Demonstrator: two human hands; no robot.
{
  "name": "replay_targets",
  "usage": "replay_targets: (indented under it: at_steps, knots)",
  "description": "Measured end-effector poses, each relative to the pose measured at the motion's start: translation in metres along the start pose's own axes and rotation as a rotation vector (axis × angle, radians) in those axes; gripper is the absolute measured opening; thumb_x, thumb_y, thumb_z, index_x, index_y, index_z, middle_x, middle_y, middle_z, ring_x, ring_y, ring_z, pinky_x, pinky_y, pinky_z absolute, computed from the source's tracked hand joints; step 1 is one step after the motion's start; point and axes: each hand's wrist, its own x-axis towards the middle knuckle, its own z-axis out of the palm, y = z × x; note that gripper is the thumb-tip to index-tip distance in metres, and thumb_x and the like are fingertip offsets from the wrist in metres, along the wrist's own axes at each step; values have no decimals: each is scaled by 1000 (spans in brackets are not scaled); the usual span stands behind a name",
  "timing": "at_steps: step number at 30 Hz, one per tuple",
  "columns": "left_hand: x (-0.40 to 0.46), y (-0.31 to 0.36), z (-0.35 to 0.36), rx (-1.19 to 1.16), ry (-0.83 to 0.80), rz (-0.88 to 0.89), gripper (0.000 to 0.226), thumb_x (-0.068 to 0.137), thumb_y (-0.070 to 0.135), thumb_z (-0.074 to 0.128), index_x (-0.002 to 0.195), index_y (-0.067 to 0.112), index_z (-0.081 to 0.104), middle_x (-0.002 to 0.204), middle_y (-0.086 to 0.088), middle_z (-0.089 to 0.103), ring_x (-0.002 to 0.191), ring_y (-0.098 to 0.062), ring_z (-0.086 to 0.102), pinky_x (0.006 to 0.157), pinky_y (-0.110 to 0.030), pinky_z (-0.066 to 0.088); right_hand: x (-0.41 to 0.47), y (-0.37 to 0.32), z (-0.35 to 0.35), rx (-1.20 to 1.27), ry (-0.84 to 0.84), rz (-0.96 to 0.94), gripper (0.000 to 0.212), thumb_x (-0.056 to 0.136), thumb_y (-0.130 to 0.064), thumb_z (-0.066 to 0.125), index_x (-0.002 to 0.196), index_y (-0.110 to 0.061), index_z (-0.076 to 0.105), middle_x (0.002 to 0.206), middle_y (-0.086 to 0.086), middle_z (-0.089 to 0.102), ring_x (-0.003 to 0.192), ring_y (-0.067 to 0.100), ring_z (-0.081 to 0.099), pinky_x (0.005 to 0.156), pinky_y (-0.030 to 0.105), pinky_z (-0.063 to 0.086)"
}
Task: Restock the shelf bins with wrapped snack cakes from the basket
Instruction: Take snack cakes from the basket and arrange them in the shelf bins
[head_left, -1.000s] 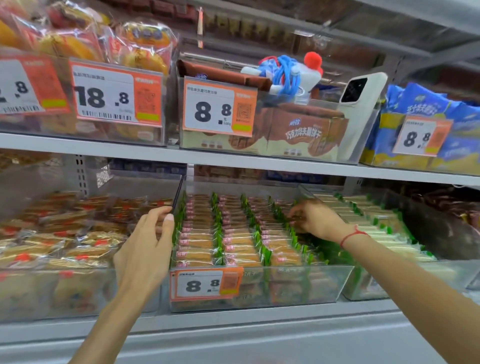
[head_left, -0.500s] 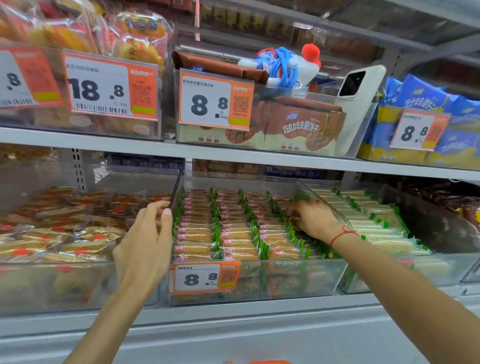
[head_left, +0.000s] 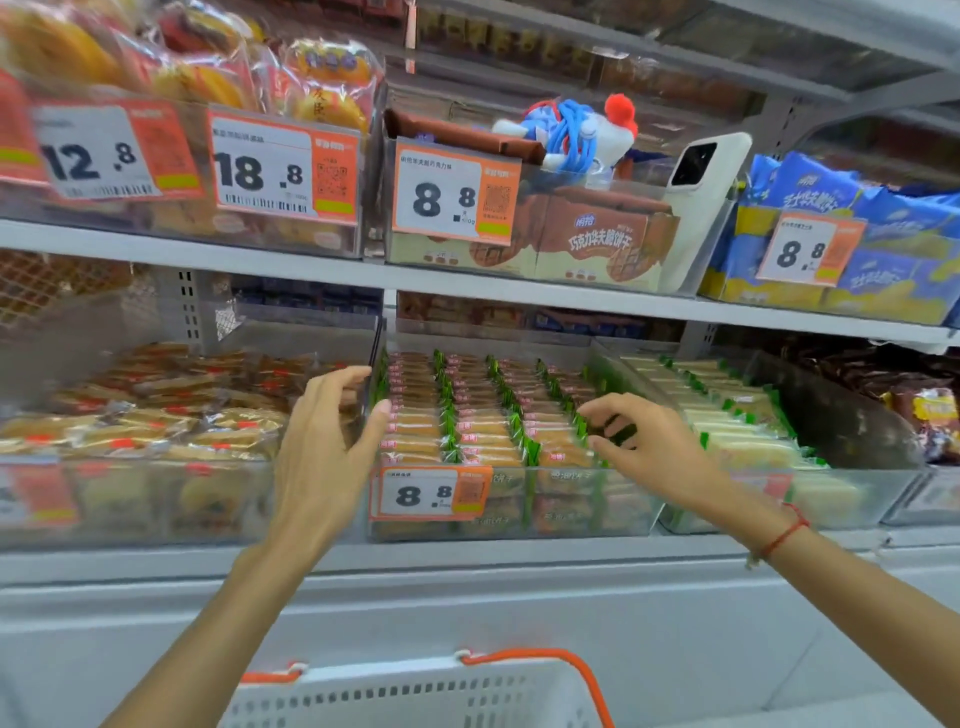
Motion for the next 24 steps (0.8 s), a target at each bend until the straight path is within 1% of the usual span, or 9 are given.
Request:
replay_targets:
  at_steps: [3, 6, 8, 10, 13, 16, 18, 21, 24]
  knots:
    - [-35, 11, -13, 31, -15, 100, 23, 92, 29, 60, 115, 26, 57, 111, 16, 54, 103, -5, 49, 84, -24, 39, -37, -24, 17, 94, -55, -92, 24, 85, -17, 68, 108, -22, 66, 88, -15, 64, 78, 4, 61, 70, 23, 50]
    - [-73, 15, -22, 106, -126, 47, 19, 91, 31, 59, 110, 33, 59, 95, 20, 58, 83, -2, 54, 68, -26, 43, -66, -41, 44, 23, -223, -131, 28, 88, -25, 64, 115, -30, 59, 81, -22, 60, 74, 1, 60, 69, 27, 50]
    - [-97, 9, -23, 247, -295, -25, 21, 91, 34, 57, 112, 38, 57, 95, 24, 58, 83, 0, 56, 65, -26, 40, -79, -47, 67, -94, -348, -176, 31, 93, -32, 56, 123, -35, 52, 90, -21, 58, 84, 4, 60, 73, 30, 48]
    - [-116, -4, -20, 419, -498, -43, 25, 93, 38, 52, 118, 38, 54, 109, 22, 60, 100, -5, 58, 74, -27, 42, -91, -51, 91, -150, -475, -194, 31, 95, -35, 51, 126, -34, 50, 101, -17, 60, 96, 9, 59, 75, 28, 42]
    - [-149, -37, -9, 619, -811, -86, 30, 96, 40, 47, 125, 34, 51, 121, 16, 60, 111, -12, 57, 83, -27, 43, -117, -53, 140, -197, -662, -217, 29, 95, -28, 49, 124, -27, 55, 115, -7, 63, 107, 17, 58, 75, 26, 37]
    - [-182, -76, 1, 740, -1045, -150, 33, 96, 34, 49, 127, 26, 53, 124, 5, 61, 113, -19, 57, 85, -30, 43, -147, -45, 193, -301, -854, -227, 31, 94, -19, 49, 124, -20, 56, 121, 4, 61, 111, 26, 57, 83, 34, 43]
    - [-208, -101, 3, 824, -1184, -160, 30, 95, 30, 50, 123, 21, 57, 119, 1, 63, 108, -21, 60, 84, -32, 46, -167, -43, 224, -370, -975, -236, 26, 94, -13, 49, 118, -13, 60, 113, 10, 63, 101, 30, 60, 79, 38, 47]
    - [-251, -133, 3, 799, -1374, -213, 27, 96, 23, 50, 120, 18, 59, 119, -2, 64, 105, -21, 61, 84, -34, 52, -194, -42, 256, -480, -1127, -250, 15, 90, -1, 46, 81, -9, 55, 71, 7, 51, 59, 23, 48, 51, 28, 36]
    - [-290, -154, 0, 705, -1551, -249, 35, 95, 14, 48, 129, 24, 54, 128, 2, 58, 114, -17, 57, 82, -28, 46, -222, -31, 280, -536, -1261, -223, 32, 88, -2, 47, 61, -15, 36, 60, 2, 37, 54, 17, 37, 48, 28, 29]
